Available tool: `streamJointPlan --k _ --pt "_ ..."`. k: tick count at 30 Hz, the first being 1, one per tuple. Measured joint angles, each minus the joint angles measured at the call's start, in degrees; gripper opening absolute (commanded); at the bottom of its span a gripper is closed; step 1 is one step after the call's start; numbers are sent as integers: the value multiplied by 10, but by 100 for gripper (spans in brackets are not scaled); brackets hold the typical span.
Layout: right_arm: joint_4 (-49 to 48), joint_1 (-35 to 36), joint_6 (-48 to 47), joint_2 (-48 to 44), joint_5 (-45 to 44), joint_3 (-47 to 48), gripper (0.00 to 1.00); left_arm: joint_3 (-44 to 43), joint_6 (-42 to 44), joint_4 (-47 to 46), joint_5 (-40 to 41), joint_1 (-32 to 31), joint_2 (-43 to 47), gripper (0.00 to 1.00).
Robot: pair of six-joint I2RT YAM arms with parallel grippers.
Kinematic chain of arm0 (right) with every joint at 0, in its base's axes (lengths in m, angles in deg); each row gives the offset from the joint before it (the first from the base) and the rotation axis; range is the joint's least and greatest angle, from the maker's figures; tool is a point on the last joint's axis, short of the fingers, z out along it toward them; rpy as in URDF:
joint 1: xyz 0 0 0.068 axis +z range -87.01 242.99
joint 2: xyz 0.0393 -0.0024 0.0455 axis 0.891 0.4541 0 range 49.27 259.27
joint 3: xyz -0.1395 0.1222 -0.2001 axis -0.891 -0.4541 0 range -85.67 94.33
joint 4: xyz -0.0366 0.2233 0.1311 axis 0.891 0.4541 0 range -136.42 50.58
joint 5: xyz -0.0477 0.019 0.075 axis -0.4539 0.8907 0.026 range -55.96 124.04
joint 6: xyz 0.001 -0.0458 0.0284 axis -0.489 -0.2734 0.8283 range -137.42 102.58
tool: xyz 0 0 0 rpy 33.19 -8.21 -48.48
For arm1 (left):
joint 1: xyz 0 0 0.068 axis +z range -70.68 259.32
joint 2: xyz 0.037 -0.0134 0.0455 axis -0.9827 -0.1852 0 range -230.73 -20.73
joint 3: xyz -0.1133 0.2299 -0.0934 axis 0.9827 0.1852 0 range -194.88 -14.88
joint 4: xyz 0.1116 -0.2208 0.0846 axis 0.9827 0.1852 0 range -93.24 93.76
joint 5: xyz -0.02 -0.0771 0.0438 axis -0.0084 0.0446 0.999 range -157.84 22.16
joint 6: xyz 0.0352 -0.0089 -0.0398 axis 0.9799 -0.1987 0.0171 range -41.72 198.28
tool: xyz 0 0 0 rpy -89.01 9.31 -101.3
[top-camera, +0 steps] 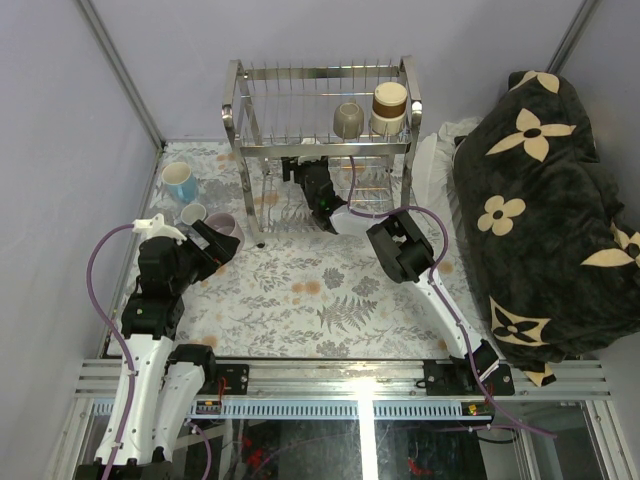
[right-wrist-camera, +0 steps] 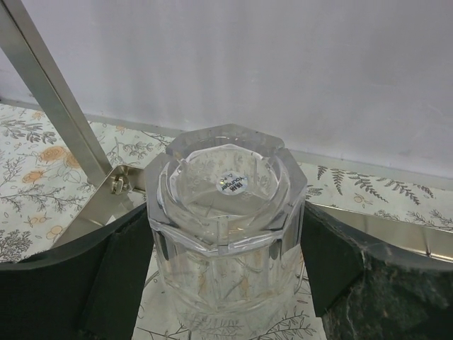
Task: Unload the cups from the dish rack
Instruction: Unload the cup from the dish rack.
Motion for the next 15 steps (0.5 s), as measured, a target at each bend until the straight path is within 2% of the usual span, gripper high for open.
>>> streamJointPlan --k 7,10,12,13,15 --pt "-32 -1 -1 0 1 -17 47 1 0 0 0 0 0 94" --pt "-50 -1 -1 0 3 -28 27 1 0 0 0 0 0 94" --pt "-63 -1 -1 -3 7 -38 11 1 0 0 0 0 0 94" --pt "-67 -1 -1 -5 11 -44 6 1 0 0 0 0 0 94" --pt "-75 -1 -1 -12 14 -57 5 1 0 0 0 0 0 94"
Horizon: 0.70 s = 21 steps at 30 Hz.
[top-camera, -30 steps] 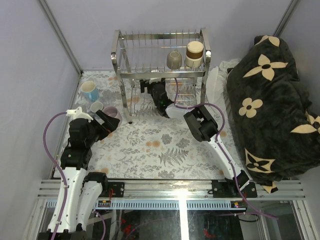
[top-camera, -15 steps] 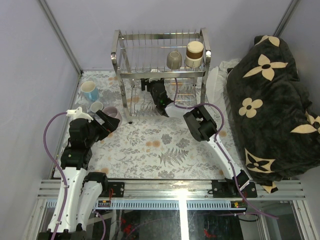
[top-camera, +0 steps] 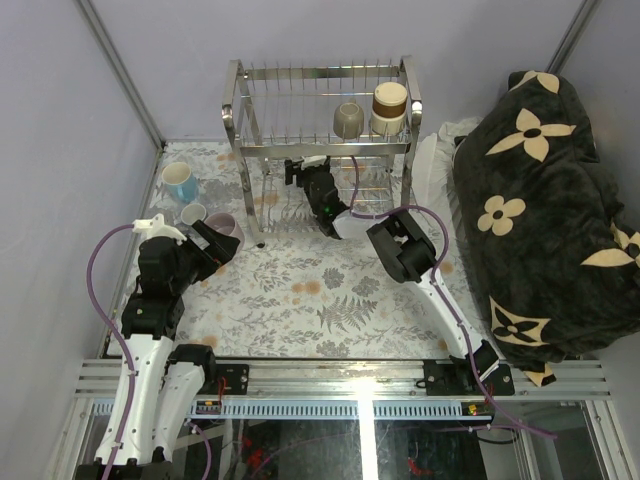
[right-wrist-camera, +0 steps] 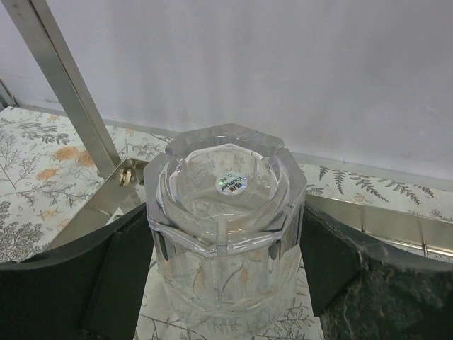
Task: Unload the cups from the dish rack
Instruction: Unload the cup from the dish rack.
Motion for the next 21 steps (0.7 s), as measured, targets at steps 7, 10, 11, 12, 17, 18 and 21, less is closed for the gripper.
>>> streamJointPlan --k 7,10,11,12,17,18,21 --pt "-7 0 4 -33 12 -53 0 0 0 0 0 0 0 94" --pt "-5 0 6 -52 18 -79 0 0 0 0 0 0 0 94" --pt "-4 0 7 -59 19 -89 0 0 0 0 0 0 0 94" --pt "-4 0 7 -68 22 -102 0 0 0 0 0 0 0 94" --pt "-3 4 10 -119 29 -166 0 0 0 0 0 0 2 94" --pt "-3 5 11 -129 31 -177 0 0 0 0 0 0 2 95" --pt "-8 12 12 -168 30 -218 0 0 0 0 0 0 6 95"
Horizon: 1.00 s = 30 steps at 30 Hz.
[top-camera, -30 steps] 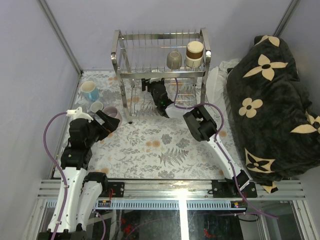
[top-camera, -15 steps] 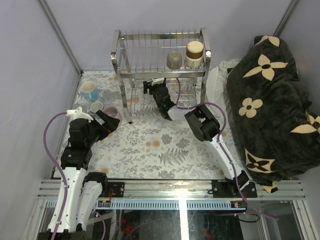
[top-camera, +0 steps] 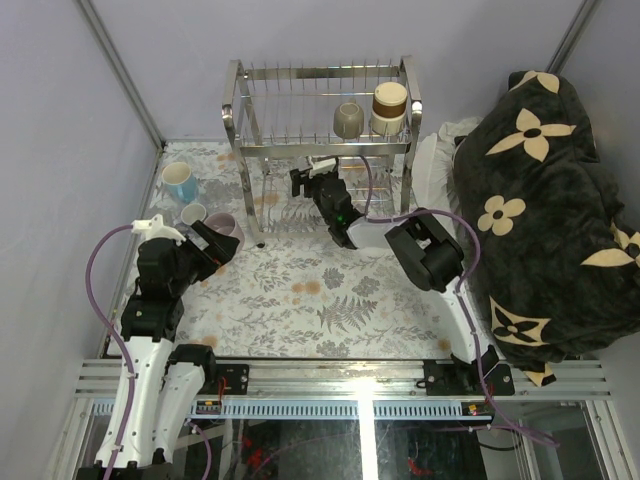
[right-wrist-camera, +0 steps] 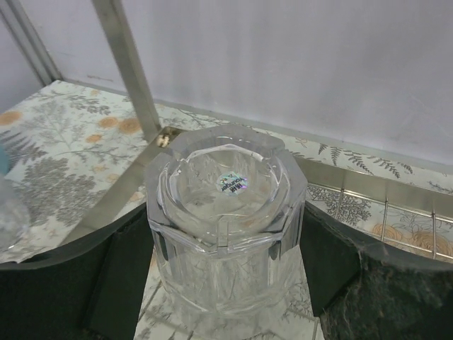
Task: Unload the cups from the dish rack
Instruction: Unload the cup from the dish rack.
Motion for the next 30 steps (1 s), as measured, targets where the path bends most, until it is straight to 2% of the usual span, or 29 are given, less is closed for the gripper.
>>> streamJointPlan --k 7,18,30 --pt "-20 31 12 -98 -8 -109 0 0 0 0 0 0 5 95" --pt "-17 77 107 -279 -16 -292 0 0 -1 0 -6 0 14 94" --pt "-8 87 271 -541 41 -443 0 24 -64 -43 -102 0 63 94"
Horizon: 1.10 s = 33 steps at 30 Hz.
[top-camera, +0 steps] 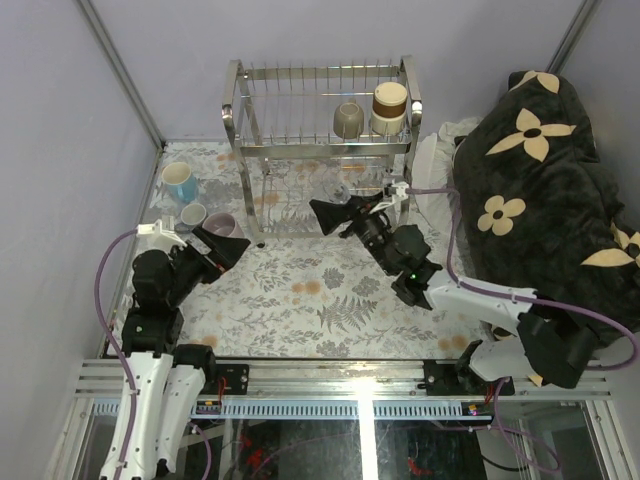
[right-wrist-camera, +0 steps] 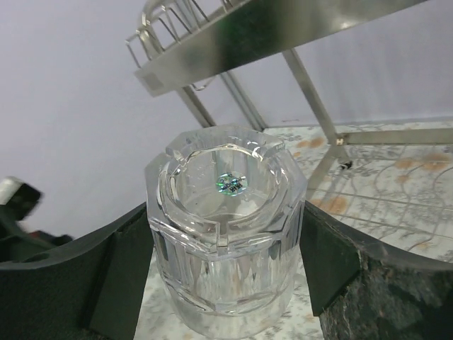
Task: Unload the cups from the dish rack
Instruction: Unload the cup from the dish rack, then place the cup at the center of the board.
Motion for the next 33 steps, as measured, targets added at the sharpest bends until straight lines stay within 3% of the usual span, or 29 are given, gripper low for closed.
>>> streamJointPlan --k 9,14,20,24,33 --pt "-6 0 101 -83 41 -70 0 121 -135 -188 -122 -1 46 95" --pt "-28 0 148 -82 62 -82 0 139 -193 -301 -142 -7 90 96" --pt "-63 0 192 -67 81 -82 0 157 -226 -397 -144 -40 71 95" --pt "-65 0 202 -56 82 -82 0 159 -223 -430 -123 -102 18 94" --pt "-65 0 213 -50 92 -81 0 153 -159 -489 -3 -326 -98 88"
